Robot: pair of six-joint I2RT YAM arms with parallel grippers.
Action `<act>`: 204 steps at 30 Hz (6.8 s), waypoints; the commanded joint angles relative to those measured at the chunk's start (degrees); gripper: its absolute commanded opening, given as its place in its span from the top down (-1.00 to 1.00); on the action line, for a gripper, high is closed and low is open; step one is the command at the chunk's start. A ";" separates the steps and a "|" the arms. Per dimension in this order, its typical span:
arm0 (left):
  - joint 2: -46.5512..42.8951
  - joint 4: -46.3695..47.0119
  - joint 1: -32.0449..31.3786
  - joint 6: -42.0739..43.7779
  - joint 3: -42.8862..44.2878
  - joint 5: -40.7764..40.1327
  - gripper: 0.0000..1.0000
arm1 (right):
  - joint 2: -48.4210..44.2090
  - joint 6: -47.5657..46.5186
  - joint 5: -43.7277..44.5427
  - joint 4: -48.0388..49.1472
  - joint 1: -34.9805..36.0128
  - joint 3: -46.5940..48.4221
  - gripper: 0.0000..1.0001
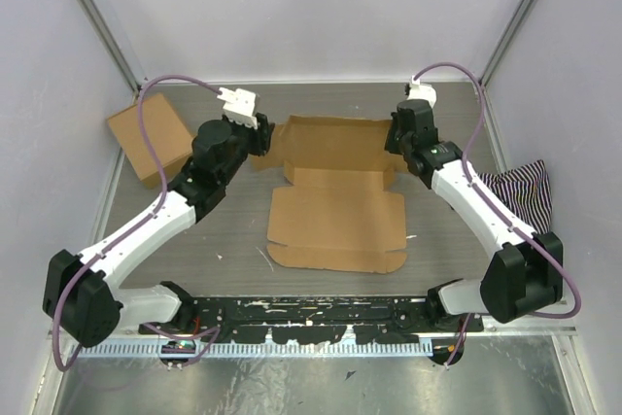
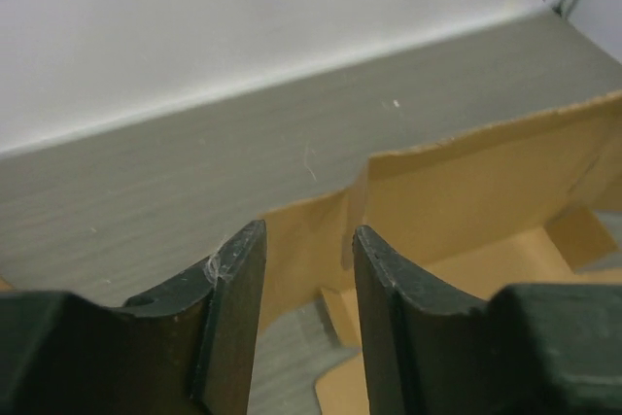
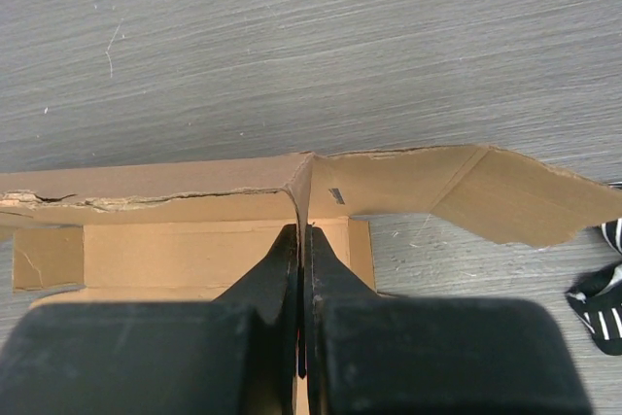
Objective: Fold the paper box
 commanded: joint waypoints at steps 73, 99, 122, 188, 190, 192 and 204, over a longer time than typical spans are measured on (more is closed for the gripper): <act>-1.43 28.18 -1.36 -5.42 -24.46 -14.09 1.00 | -0.85 -4.45 -24.00 21.66 -17.20 -19.84 -0.04; 6.65 16.96 -1.36 -7.76 -17.24 -17.41 1.00 | -8.71 -7.07 -38.63 20.07 -9.69 -23.73 -0.14; 12.67 33.31 -1.35 -7.51 -25.15 -16.37 1.00 | -11.77 -9.79 -35.53 25.17 -2.19 -27.04 -0.28; -4.01 7.61 -1.44 -10.54 -19.59 -19.10 -0.06 | 15.49 17.92 37.00 9.90 21.40 -10.09 0.98; -5.17 5.78 -1.44 -9.65 -18.55 -19.49 -0.20 | 12.90 13.51 35.52 11.15 19.95 -11.43 0.98; -6.19 3.93 -1.34 -8.83 -17.20 -20.89 -0.33 | 9.47 8.74 33.82 12.77 18.07 -13.66 0.98; 6.09 7.08 8.83 -9.09 -7.60 -17.09 -0.45 | -4.53 -10.12 10.27 16.59 1.88 -20.54 0.96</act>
